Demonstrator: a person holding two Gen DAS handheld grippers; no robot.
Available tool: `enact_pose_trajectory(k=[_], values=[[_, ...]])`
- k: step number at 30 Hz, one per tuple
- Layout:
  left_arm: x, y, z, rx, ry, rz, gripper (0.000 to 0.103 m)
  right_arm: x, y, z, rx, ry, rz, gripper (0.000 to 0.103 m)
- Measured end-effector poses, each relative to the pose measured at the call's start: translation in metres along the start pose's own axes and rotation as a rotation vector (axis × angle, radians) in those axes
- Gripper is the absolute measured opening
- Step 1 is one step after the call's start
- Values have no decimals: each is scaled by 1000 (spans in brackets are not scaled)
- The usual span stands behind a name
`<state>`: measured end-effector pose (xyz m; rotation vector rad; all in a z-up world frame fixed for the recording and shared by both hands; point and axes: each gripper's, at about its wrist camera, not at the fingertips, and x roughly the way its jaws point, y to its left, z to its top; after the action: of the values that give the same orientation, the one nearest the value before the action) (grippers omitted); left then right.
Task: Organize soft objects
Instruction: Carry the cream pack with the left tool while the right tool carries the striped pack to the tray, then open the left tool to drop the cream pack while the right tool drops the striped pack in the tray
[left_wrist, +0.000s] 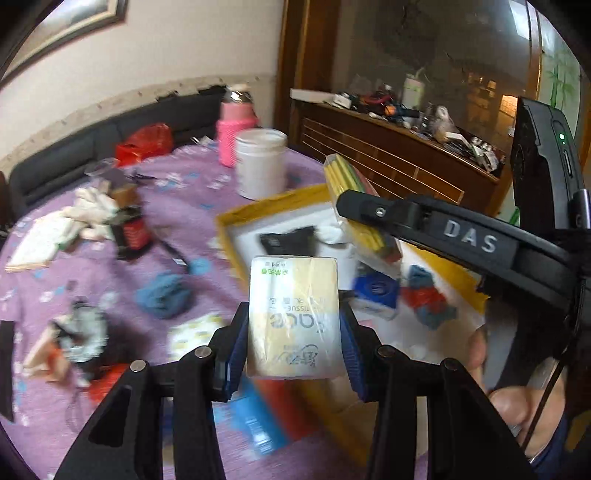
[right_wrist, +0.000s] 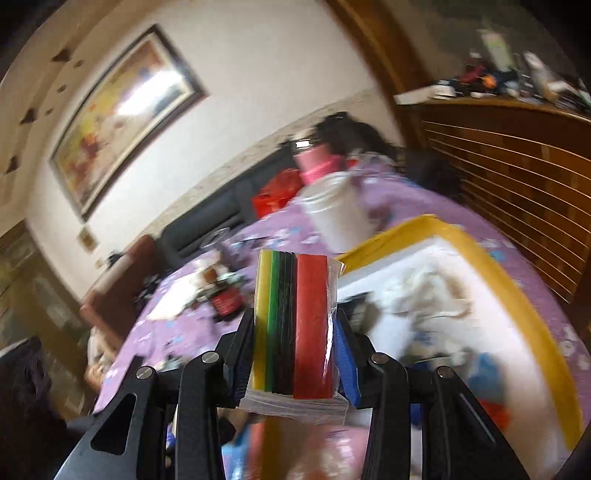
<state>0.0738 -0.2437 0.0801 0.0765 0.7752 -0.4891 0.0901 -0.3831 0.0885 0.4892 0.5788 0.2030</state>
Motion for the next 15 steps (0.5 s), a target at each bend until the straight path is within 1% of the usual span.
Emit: enact_pose_trajectory(k=[4, 7, 10, 15], values=[[28, -14, 4, -16, 57, -29, 44, 4, -29, 7, 66, 25, -101, 43], [41, -22, 0, -17, 89, -41, 44, 8, -40, 8, 103, 56, -140, 43], [49, -31, -6, 14, 111, -46, 44, 11, -46, 8, 115, 76, -153, 44], [53, -38, -12, 41, 133, -62, 45, 11, -49, 7, 136, 78, -178, 45]])
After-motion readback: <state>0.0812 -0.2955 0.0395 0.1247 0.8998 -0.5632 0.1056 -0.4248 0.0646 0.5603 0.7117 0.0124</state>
